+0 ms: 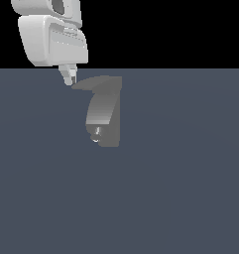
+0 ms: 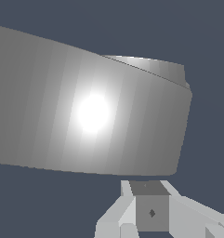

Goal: Turn on the faucet by rotating a designated handle.

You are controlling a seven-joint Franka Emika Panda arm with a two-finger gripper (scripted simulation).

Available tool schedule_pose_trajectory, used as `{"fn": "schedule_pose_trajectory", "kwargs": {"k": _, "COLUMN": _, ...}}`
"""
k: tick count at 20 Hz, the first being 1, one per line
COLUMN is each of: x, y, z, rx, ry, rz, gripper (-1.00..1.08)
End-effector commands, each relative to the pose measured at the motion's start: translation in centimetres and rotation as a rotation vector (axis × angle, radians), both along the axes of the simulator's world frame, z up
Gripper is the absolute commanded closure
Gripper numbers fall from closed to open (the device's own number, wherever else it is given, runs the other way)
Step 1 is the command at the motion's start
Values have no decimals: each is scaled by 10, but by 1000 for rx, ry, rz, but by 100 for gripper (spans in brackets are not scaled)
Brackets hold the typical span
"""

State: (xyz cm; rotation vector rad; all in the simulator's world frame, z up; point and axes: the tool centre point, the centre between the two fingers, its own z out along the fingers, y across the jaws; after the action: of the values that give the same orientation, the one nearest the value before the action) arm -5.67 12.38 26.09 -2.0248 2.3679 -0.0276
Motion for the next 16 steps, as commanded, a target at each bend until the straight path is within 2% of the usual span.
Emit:
{"fn": "schedule_pose_trajectory", "kwargs": {"k": 1, "x": -2, "y": -12, "z": -2, "rx": -1, "ry": 4, "rz": -6, "gripper": 108}}
{"fn": "schedule_pose_trajectory", "kwargs": {"k": 16, "x": -22, "y": -82, "z": -9, "rx": -2, "ry": 23, "rz": -10, "gripper": 108}}
